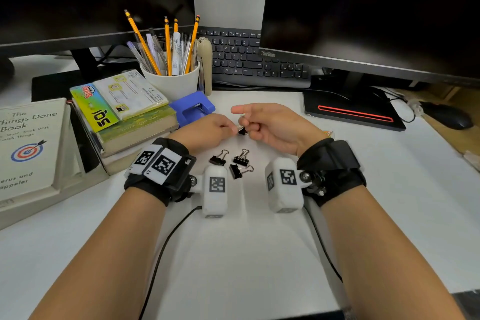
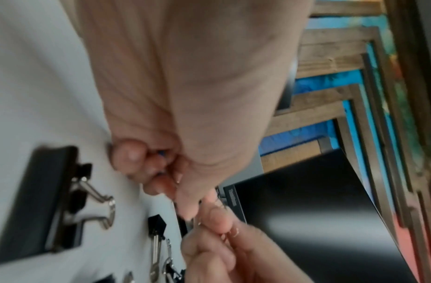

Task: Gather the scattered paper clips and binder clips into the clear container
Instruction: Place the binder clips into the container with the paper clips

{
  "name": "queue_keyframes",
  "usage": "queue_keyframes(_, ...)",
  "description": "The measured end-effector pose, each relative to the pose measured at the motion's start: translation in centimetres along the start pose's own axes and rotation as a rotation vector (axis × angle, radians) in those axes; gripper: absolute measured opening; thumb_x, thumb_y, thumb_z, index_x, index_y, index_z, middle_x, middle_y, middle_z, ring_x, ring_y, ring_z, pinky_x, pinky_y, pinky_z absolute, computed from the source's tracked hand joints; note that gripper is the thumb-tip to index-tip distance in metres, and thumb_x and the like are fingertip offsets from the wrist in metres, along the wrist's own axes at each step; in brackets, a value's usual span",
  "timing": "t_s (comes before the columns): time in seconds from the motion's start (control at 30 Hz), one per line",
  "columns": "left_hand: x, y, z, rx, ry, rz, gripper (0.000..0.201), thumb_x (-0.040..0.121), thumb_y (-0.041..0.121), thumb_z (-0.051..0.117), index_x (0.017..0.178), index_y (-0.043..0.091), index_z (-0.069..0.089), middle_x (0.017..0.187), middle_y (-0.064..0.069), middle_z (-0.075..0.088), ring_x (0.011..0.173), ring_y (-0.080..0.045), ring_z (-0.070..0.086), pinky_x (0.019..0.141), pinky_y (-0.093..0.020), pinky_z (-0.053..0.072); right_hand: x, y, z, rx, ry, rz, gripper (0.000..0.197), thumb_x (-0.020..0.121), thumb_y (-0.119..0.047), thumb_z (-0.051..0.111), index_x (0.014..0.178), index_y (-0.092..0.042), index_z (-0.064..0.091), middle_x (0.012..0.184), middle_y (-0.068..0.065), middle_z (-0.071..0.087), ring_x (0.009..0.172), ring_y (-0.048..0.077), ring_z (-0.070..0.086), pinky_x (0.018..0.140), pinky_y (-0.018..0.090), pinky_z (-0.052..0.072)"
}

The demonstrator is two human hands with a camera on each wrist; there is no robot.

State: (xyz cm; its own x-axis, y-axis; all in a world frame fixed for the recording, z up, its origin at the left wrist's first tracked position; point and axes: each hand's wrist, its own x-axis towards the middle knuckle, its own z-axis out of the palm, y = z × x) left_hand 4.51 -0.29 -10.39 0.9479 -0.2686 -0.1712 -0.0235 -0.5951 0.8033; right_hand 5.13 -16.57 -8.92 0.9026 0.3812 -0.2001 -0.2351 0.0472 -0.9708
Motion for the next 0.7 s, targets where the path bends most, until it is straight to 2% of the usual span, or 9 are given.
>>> queue_keyframes(0.1,-0.1,-0.2,0.0,-0.475,-0.006,-0.060,0.025,0.100,0.006,0.039,0.078,0.013,0.050,0.079,-0.004,0.052,0.063,-0.011,0.038,0.059,-0.020,0.032,0.1,-0.4,-0.7,0.254,-0.032,0.110,0.023,0.096,-0.002,0.031,0.094,-0.007,0.053,0.067,0.001,0.045,0.050,0.008,0.036,0.040,0.016,0.029)
queue_keyframes(0.17,-0.2,-0.2,-0.3,-0.708,-0.016,-0.076,0.028,0.100,0.001,0.035,0.076,0.010,0.047,0.075,-0.006,0.055,0.060,-0.011,0.038,0.055,-0.018,0.034,-0.1,-0.8,-1.1,0.354,-0.051,0.177,0.020,0.098,-0.014,0.032,0.089,-0.010,0.049,0.066,0.001,0.045,0.044,0.008,0.039,0.036,0.016,0.027)
queue_keyframes(0.2,-0.2,-0.2,-0.5,-0.804,-0.026,-0.080,0.029,0.100,0.000,0.034,0.076,0.010,0.046,0.073,-0.005,0.055,0.057,-0.010,0.039,0.050,-0.016,0.036,-0.1,-0.8,-1.2,0.333,-0.053,0.190,0.023,0.099,-0.023,0.035,0.088,-0.010,0.051,0.066,0.001,0.047,0.043,0.008,0.040,0.035,0.015,0.028)
queue_keyframes(0.27,-0.1,-0.2,-1.1,-0.977,-0.069,-0.099,0.028,0.100,0.000,0.033,0.078,0.011,0.047,0.065,-0.001,0.054,0.048,-0.007,0.042,0.041,-0.013,0.036,-0.4,-0.9,-1.3,0.169,-0.047,0.178,0.029,0.098,-0.036,0.043,0.088,-0.011,0.057,0.062,-0.001,0.048,0.043,0.007,0.038,0.035,0.015,0.027)
queue_keyframes(0.37,0.1,0.0,-1.5,-1.104,-0.153,-0.178,0.023,0.100,0.001,0.031,0.090,0.012,0.049,0.060,0.002,0.050,0.042,-0.006,0.042,0.038,-0.014,0.036,-1.1,-1.0,-1.5,-0.270,-0.108,0.108,0.012,0.092,-0.022,0.060,0.094,-0.012,0.066,0.056,-0.007,0.035,0.046,0.005,0.026,0.040,0.016,0.019)
queue_keyframes(0.47,0.1,0.1,-1.5,-1.123,-0.162,-0.233,0.027,0.099,0.000,0.028,0.101,0.012,0.053,0.058,0.003,0.046,0.042,-0.006,0.039,0.038,-0.014,0.035,-1.6,-1.0,-1.7,-0.658,-0.145,0.090,0.015,0.084,-0.015,0.071,0.098,-0.018,0.073,0.055,-0.005,0.033,0.047,0.007,0.029,0.043,0.017,0.024)
queue_keyframes(0.53,0.2,0.1,-1.4,-1.165,-0.178,-0.259,0.028,0.099,0.005,0.028,0.099,0.013,0.055,0.055,0.004,0.045,0.041,-0.006,0.038,0.038,-0.014,0.035,-1.5,-0.8,-1.3,-0.768,-0.164,0.114,0.022,0.080,-0.016,0.074,0.101,-0.022,0.074,0.056,-0.003,0.031,0.049,0.009,0.030,0.047,0.018,0.028)
queue_keyframes(0.6,0.3,0.3,-1.3,-1.223,-0.195,-0.299,0.027,0.099,0.013,0.030,0.094,0.013,0.056,0.052,0.003,0.044,0.040,-0.007,0.037,0.038,-0.015,0.033,-1.3,-0.5,-0.8,-0.814,-0.193,0.140,0.025,0.079,-0.016,0.075,0.103,-0.024,0.074,0.056,-0.004,0.028,0.049,0.009,0.029,0.047,0.020,0.027)
queue_keyframes(0.7,0.1,0.3,-1.1,-1.275,-0.169,-0.284,0.021,0.097,0.023,0.042,0.081,0.013,0.053,0.050,0.004,0.039,0.039,-0.006,0.037,0.035,-0.013,0.031,-1.0,-0.2,-0.6,-0.870,-0.198,0.131,0.023,0.078,-0.017,0.076,0.100,-0.025,0.075,0.054,-0.005,0.031,0.048,0.008,0.031,0.046,0.019,0.028)
